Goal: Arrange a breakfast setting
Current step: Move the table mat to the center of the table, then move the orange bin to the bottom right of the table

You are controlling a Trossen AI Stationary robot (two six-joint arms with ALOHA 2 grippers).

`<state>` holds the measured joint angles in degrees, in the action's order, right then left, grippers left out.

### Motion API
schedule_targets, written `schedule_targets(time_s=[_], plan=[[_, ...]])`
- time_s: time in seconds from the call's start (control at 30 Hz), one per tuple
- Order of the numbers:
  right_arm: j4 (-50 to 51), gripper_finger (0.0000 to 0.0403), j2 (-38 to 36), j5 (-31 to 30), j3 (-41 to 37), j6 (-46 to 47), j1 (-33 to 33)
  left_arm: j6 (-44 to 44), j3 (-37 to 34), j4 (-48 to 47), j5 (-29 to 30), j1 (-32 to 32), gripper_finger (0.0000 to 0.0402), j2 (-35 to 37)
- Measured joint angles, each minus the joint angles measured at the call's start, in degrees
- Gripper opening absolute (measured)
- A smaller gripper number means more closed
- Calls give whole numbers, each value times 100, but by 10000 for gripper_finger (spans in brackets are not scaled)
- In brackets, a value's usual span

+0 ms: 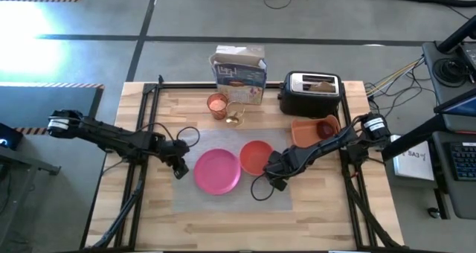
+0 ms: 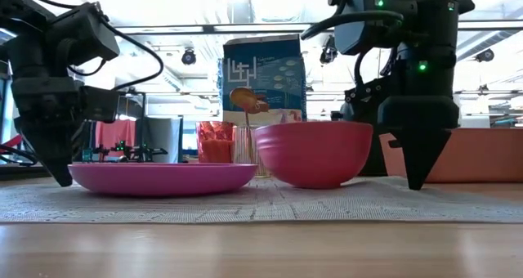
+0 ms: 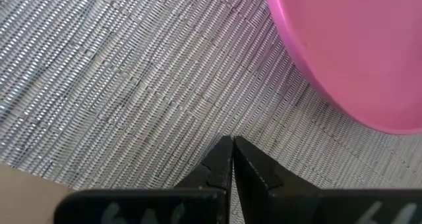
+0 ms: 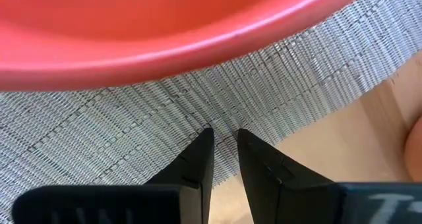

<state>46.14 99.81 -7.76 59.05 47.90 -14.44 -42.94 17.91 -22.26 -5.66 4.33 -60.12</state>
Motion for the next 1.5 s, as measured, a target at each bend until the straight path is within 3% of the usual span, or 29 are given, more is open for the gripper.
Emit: schedule_targets(time_s=[0.3,0.57,1.0,1.3,1.5], plan=[[135,63,7,21,252,-97,2,341,1,10,505,-10,0,0],[553,63,9,4,286,143,0,346,84,-59,449,-10,0,-4],[793,65,-252,-226,277,256,-179,1231,1650,-1512,562,-10,0,137],[945,122,-829,-234,373,597,-444,1411,2089,-1904,1101,-8,0,286],[2004,148,-1268,-440,443,987,-455,1573,2154,-1839,1506,-8,0,313]])
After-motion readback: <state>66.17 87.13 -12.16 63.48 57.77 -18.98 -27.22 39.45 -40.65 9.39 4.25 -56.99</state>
